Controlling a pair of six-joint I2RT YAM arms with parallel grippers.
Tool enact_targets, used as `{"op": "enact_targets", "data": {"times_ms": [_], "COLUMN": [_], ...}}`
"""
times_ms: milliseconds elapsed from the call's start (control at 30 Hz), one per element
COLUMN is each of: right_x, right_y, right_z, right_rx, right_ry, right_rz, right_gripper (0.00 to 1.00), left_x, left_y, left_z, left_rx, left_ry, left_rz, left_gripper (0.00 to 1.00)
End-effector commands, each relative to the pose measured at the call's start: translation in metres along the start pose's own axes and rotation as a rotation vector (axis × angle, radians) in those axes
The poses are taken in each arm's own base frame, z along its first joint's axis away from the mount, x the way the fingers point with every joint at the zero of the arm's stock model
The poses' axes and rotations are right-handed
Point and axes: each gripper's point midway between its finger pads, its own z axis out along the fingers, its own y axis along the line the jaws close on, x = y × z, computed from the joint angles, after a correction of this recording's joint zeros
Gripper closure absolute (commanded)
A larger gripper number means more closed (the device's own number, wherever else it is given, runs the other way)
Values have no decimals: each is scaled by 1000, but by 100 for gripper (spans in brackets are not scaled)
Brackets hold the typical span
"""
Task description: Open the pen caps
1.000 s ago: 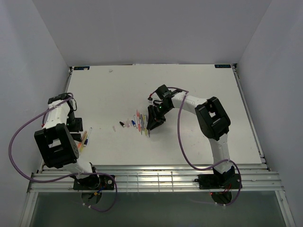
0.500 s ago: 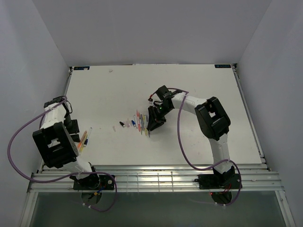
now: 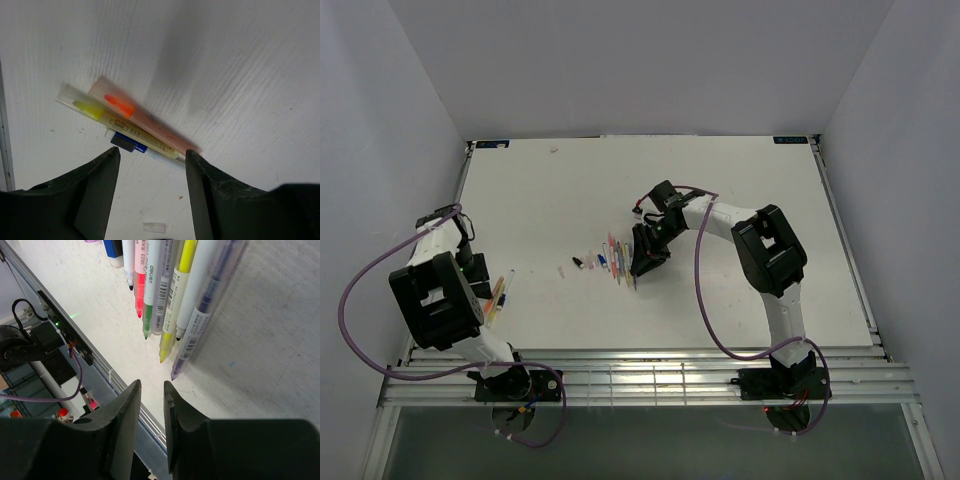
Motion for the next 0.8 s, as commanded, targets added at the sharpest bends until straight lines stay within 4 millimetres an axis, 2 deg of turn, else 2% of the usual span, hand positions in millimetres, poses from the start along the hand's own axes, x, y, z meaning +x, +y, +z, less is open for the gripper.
{"op": "enact_targets", "data": {"times_ms": [0,433,767], "right_x": [2,1,3], "right_y": [3,-3,-7], "right_z": [1,3,4], "right_rx": [-19,-15,-15], "right_ry": [7,10,13], "right_rz": [-23,-7,0], "right_gripper": [69,69,70], "left_x": [2,2,2], "left_y": [-7,-13,-6], "left_z": [3,15,26], "left_rx": [-6,29,14], "left_ry": [18,2,-9], "left_rz": [-179,-203,-210], "left_gripper": [35,40,40]}}
